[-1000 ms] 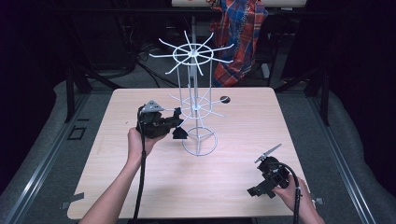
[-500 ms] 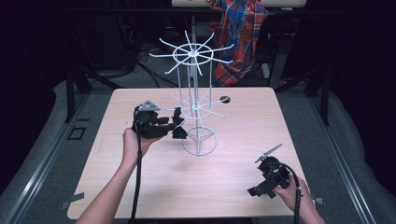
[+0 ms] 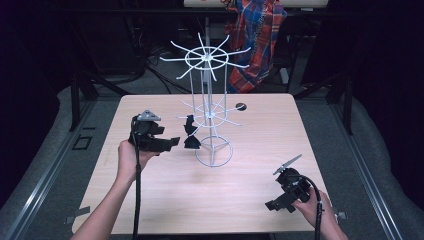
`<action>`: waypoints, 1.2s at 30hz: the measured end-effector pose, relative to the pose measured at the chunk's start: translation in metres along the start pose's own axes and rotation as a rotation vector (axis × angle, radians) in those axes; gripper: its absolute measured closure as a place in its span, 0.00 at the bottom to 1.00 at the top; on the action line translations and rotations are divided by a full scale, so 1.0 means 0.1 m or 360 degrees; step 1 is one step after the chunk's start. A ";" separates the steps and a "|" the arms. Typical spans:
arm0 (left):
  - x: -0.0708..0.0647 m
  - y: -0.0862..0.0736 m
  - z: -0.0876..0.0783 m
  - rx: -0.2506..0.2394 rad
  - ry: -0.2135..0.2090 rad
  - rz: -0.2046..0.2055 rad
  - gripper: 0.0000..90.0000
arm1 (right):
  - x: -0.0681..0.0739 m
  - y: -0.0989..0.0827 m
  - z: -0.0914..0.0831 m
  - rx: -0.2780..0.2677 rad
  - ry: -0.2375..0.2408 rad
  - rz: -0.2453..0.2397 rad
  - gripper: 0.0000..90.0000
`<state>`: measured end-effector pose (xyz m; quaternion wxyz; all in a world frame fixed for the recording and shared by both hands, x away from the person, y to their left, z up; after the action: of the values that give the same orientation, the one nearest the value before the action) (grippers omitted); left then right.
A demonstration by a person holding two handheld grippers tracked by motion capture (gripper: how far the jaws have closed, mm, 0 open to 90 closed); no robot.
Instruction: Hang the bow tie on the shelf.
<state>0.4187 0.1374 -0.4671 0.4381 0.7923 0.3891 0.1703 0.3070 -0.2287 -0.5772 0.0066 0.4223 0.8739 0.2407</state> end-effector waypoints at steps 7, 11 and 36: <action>0.04 -0.11 -0.11 0.0048 0.0059 0.0013 0.24 | 0.03 0.01 0.02 -0.0027 0.0012 0.0033 0.07; 0.05 -0.20 -0.15 0.0095 0.0077 0.0020 0.20 | 0.03 0.01 0.02 -0.0029 0.0008 0.0027 0.07; 0.26 -0.87 -0.44 0.0295 0.0203 -0.0088 0.04 | -0.01 -0.03 0.01 0.0061 -0.0020 -0.0038 0.06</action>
<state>0.3678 0.2093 -0.5168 0.3417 0.8060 0.4519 0.1714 0.3059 -0.2304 -0.5795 0.0069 0.4135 0.8832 0.2211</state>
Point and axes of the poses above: each handheld gripper's, and its own axes: z roughly forward along the jaws, y roughly out of its top, x roughly to its left, the point moved 7 cm from there along z, roughly forward along the jaws, and after that the axes turned 8 degrees about -x, right-handed, at the moved point
